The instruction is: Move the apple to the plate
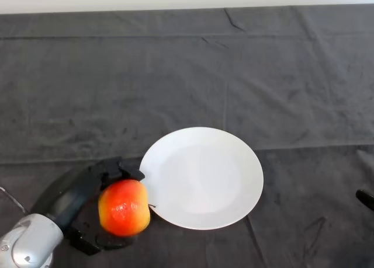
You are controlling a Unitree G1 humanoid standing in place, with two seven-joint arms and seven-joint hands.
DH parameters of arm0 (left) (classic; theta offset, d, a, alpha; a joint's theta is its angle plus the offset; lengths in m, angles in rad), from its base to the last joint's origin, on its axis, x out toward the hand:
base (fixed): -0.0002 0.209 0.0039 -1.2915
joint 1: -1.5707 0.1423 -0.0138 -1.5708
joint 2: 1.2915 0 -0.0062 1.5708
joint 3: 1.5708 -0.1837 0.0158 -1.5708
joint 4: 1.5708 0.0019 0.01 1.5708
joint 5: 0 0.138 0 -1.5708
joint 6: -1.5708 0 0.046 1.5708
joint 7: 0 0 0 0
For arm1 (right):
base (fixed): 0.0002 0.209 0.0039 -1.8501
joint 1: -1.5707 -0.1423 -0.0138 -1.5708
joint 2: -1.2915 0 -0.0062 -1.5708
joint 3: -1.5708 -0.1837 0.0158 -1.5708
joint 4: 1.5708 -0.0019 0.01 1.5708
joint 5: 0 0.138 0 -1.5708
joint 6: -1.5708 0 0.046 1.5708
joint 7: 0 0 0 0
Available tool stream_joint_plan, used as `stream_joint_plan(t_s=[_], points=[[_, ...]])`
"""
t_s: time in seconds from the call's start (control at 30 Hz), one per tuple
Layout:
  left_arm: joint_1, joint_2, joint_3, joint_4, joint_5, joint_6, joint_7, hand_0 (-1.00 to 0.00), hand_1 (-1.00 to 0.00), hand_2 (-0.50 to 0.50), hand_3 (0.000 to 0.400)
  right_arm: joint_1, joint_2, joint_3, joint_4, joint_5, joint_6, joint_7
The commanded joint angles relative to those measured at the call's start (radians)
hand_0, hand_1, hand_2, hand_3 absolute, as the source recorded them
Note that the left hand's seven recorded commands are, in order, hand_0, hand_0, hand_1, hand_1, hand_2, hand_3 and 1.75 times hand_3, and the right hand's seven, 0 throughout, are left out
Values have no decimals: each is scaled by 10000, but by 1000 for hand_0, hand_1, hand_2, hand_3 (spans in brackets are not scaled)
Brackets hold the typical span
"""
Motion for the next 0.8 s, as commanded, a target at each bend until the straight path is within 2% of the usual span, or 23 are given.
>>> stream_joint_plan(t_s=[0.03,0.33,0.5,0.8], points=[[-75,-84,182,110,149,62,-56,-1000,-1000,0,400,221,371,-72,263,131,401,132],[-166,-112,332,-720,204,552,-133,-1000,-1000,0,400,221,370,-70,263,133,402,131],[-516,-290,299,-1155,344,993,-75,-1000,-1000,0,400,221,367,-66,264,137,400,128],[-1431,-1057,-260,-1186,707,1439,736,-1000,-1000,0,400,220,362,-58,266,144,395,123]])
